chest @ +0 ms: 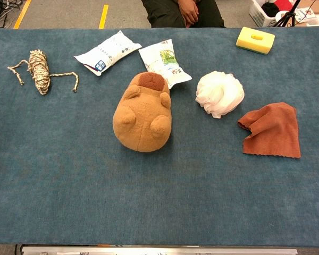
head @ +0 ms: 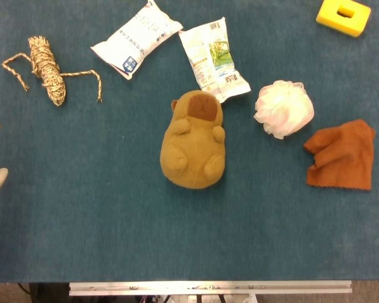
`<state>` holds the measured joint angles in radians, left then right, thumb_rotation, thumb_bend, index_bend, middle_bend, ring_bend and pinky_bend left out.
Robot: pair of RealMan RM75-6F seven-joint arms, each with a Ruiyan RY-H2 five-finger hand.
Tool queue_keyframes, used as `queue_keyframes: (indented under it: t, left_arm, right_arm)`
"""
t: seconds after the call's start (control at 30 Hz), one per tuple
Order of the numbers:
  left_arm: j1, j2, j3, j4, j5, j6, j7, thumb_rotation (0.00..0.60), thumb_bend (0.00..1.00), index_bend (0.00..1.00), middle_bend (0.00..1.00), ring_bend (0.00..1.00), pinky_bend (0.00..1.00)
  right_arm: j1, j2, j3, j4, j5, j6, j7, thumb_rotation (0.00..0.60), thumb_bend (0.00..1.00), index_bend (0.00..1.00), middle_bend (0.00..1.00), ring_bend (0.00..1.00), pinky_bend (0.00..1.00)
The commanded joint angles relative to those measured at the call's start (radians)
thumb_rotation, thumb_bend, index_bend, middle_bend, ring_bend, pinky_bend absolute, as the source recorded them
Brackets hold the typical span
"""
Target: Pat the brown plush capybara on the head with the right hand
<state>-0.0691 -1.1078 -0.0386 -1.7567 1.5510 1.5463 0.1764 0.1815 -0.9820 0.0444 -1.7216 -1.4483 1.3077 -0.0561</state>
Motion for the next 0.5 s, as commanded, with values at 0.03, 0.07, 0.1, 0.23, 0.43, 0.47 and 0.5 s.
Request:
queue_keyframes:
  t: [0.03,0.07,0.1,0.23,0.43,0.47,0.5]
  left_arm:
    - [0.002,0.001,0.001,-0.002,0.001,0.002,0.002,0.6,0.17,0.28,0.22,0.11,0.14]
    - [0.002,0.001,0.001,-0.003,-0.001,0.002,0.003,0.6,0.17,0.28,0.22,0.11,0.14]
    - [0.003,0.001,0.001,-0.003,-0.002,0.003,0.003,0.6,0.17,0.28,0.22,0.11,0.14]
    - [0.005,0.001,0.002,-0.006,0.004,0.008,0.0,0.6,0.17,0.28,0.22,0.11,0.14]
    - [0.003,-0.002,0.005,-0.009,0.014,0.007,0.004,0.6,0.17,0.28,0.22,0.11,0.14]
    - [0.003,-0.002,0.006,-0.01,0.018,0.006,0.006,0.6,0.17,0.28,0.22,0.11,0.14]
    - [0.003,-0.001,0.008,-0.012,0.021,0.006,0.008,0.6,0.17,0.28,0.22,0.11,0.14]
  right_arm:
    - [0.002,0.001,-0.001,-0.002,-0.004,-0.002,0.0,0.6,0.2,0.19,0.31,0.24,0.36]
    - [0.003,0.002,-0.001,-0.004,-0.008,-0.002,0.001,0.6,0.2,0.19,0.31,0.24,0.36]
    - [0.004,0.003,-0.001,-0.006,-0.012,-0.001,0.003,0.6,0.2,0.19,0.31,0.24,0.36]
    - [0.012,0.006,0.004,-0.012,-0.04,0.008,0.015,0.6,0.2,0.21,0.31,0.24,0.36]
    - [0.06,0.017,0.011,-0.044,-0.09,-0.031,0.009,0.6,0.2,0.24,0.33,0.24,0.36]
    - [0.076,0.019,0.015,-0.054,-0.096,-0.049,0.002,0.6,0.2,0.26,0.34,0.24,0.36]
    - [0.089,0.019,0.018,-0.06,-0.102,-0.062,-0.003,0.6,0.2,0.27,0.34,0.24,0.36]
